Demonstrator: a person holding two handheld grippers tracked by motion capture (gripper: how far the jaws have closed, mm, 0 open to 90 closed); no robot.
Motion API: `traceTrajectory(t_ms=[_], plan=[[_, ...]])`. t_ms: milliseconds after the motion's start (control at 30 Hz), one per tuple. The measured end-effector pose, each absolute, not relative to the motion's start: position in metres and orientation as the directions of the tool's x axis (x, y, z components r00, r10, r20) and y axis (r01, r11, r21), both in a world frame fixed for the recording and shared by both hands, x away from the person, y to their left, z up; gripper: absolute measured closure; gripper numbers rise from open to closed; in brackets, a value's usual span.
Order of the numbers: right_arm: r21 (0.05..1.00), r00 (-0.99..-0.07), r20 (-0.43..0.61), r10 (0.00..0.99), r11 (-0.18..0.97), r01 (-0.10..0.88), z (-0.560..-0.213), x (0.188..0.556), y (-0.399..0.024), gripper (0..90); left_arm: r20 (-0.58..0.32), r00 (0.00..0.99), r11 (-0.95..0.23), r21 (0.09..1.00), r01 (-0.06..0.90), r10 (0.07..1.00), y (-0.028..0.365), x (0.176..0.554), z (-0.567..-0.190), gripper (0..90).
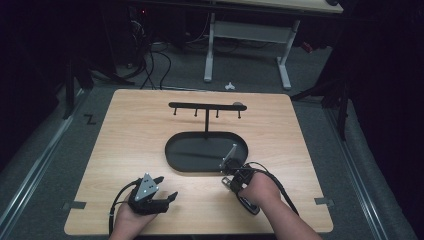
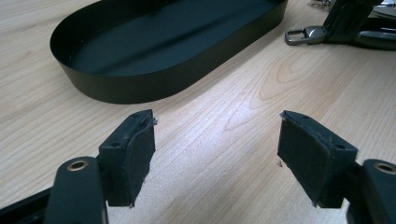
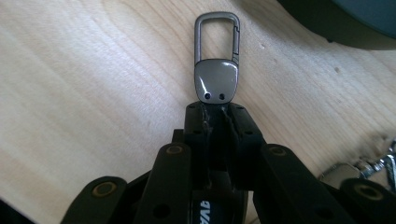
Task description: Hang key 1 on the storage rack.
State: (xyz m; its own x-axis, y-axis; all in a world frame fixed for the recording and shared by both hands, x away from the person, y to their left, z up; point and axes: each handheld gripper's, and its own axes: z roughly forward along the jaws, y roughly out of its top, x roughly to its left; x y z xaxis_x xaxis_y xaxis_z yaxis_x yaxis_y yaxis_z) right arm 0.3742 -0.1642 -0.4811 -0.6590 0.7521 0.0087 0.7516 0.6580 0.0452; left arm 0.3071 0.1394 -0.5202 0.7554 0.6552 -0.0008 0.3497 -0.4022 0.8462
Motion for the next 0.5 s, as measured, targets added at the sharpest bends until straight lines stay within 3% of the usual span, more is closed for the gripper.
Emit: traceTrajectory(t_ms=[500], plan=[[0.191,-0.639,0.004,0.769,0.627,0.755,-0.437,0.363,-0.179,80.7,0.012,0.748,-0.387,0.861,0.329,0.663,0.14,0.305,-0.52,28.0]])
